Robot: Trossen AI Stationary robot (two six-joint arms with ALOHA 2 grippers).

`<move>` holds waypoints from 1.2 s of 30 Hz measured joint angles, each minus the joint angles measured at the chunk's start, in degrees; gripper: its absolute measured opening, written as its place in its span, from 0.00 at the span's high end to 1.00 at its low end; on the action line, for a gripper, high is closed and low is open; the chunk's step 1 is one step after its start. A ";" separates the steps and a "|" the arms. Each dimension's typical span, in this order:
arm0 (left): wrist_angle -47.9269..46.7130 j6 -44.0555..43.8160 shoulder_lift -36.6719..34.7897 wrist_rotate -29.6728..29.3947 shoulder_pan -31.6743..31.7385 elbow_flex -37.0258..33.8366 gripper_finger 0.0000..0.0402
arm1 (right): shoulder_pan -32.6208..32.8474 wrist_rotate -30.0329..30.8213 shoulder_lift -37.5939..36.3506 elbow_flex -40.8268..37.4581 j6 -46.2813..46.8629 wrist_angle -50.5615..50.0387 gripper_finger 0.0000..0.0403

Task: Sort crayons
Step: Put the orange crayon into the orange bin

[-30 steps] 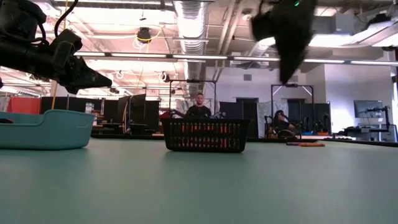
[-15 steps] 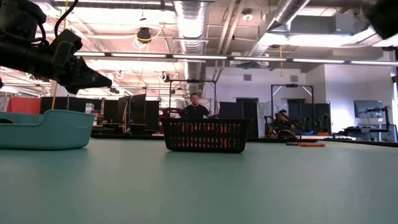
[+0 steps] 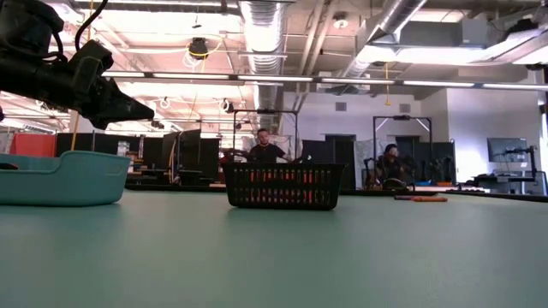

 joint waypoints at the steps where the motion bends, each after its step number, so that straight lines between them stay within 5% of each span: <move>1: 0.00 -0.01 0.00 0.00 0.00 0.00 0.93 | -0.02 -0.01 0.32 0.00 -0.40 0.01 0.81; 7: 0.00 0.00 0.00 0.00 0.01 0.00 0.93 | -0.22 -0.40 0.33 0.00 -1.61 -4.43 0.78; 19: 0.01 -0.01 0.00 0.00 0.01 0.00 0.93 | 0.21 -0.36 -0.01 -2.30 -2.48 -3.82 0.50; 26: 0.01 0.01 0.00 -0.02 0.01 0.00 0.93 | -1.17 -0.83 -6.53 -13.69 0.49 10.00 0.53; 36: -0.01 -0.01 0.00 0.00 -0.01 0.00 0.93 | -0.49 -1.84 -6.33 -15.67 2.84 12.99 0.66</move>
